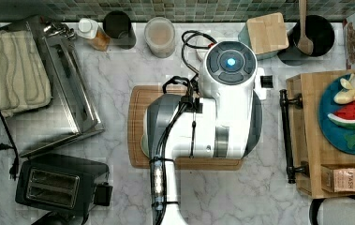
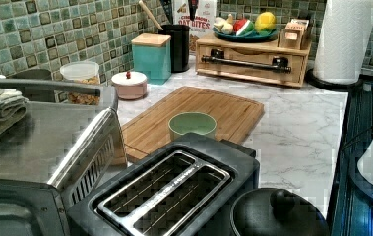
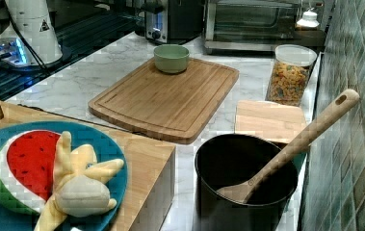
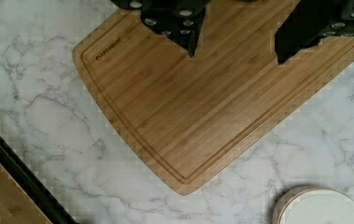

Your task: Open the drawer.

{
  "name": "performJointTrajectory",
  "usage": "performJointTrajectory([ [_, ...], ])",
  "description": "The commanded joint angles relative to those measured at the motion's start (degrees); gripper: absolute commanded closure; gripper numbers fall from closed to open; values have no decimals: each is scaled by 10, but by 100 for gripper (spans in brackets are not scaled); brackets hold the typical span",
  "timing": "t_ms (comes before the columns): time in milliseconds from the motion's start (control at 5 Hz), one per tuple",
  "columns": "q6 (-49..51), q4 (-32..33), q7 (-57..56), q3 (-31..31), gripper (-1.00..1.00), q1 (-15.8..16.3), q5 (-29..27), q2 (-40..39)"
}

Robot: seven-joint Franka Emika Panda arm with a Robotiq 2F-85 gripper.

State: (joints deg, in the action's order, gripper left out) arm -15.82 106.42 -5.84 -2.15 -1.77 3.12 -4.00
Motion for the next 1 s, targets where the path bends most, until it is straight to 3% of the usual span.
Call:
performJointTrajectory([
  [200,0,4,0,0,-100,-1,2,0],
  [400,-16,36,-46,-2,-100,-3,25,21],
  [600,-57,97,-191,-17,-100,-21,46,68],
  [800,-74,121,-349,-50,-100,-54,13,84],
  [1000,-129,145,-455,-82,-100,-60,25,84],
])
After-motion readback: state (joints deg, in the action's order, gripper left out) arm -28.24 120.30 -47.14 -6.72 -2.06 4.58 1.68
